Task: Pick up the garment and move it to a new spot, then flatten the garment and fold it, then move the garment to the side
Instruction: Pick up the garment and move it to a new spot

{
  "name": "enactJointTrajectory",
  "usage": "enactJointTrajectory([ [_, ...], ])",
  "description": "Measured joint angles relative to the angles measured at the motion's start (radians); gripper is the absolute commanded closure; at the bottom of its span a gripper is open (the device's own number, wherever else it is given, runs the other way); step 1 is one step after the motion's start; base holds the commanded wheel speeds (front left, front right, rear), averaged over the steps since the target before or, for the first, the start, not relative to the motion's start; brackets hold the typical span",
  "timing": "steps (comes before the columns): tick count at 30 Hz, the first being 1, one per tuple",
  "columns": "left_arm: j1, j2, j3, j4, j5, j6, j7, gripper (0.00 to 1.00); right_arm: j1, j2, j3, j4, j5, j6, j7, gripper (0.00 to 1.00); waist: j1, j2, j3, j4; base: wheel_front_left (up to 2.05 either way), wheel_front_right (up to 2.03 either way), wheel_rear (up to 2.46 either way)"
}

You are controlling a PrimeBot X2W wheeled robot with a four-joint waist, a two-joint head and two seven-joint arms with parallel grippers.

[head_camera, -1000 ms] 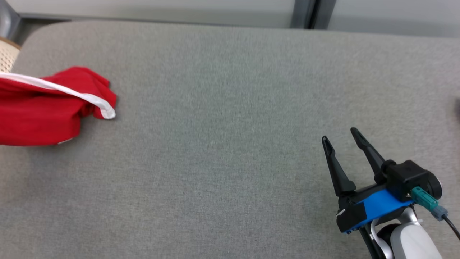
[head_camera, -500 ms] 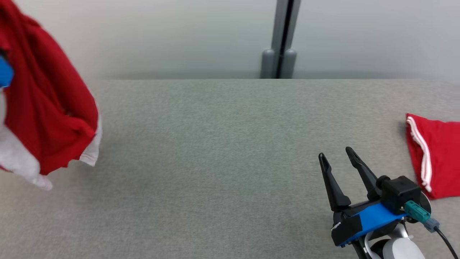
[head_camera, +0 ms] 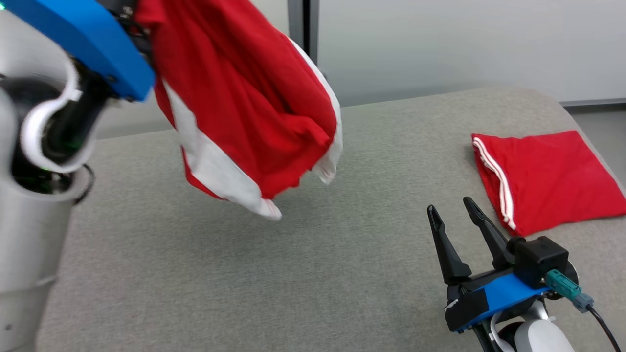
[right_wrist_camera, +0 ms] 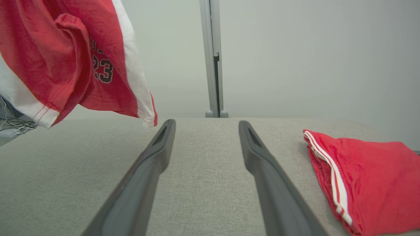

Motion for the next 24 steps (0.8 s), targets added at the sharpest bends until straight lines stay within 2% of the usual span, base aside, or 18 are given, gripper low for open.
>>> enactJointTrajectory([
  [9,0.184,-0.169,-0.086,0.129,-0.017,-0.007,-0.150,1.00,-0.004,0.000,0.003,-0.001,0.002,0.000,-0.004,0.00,0.0000,0.0000,0.027,-0.074,0.00,0.00,0.00],
  [15,0.319,-0.236,-0.182,0.306,0.013,-0.021,-0.215,1.00,-0.002,0.000,0.005,-0.001,0.003,0.000,-0.004,0.00,0.0001,0.0000,0.040,-0.087,0.00,0.00,0.00],
  [21,0.398,-0.275,-0.240,0.453,0.021,-0.044,-0.233,0.99,-0.002,0.000,0.015,0.003,0.010,0.000,-0.006,0.00,0.0000,0.0000,0.045,-0.074,0.00,0.00,0.00],
  [22,0.405,-0.282,-0.243,0.465,0.013,-0.049,-0.235,0.71,-0.002,0.000,0.013,0.004,0.011,0.000,-0.008,0.00,0.0000,0.0000,0.046,-0.069,0.00,0.00,0.00],
  [23,0.409,-0.289,-0.243,0.476,0.007,-0.054,-0.242,0.00,-0.002,0.000,0.011,0.005,0.011,0.000,-0.008,0.00,0.0000,0.0000,0.046,-0.062,0.00,0.00,0.00],
  [24,0.410,-0.292,-0.243,0.480,0.007,-0.058,-0.252,0.00,-0.002,0.000,0.007,0.005,0.011,0.000,-0.008,0.00,0.0001,0.0000,0.045,-0.056,0.00,0.00,0.00],
])
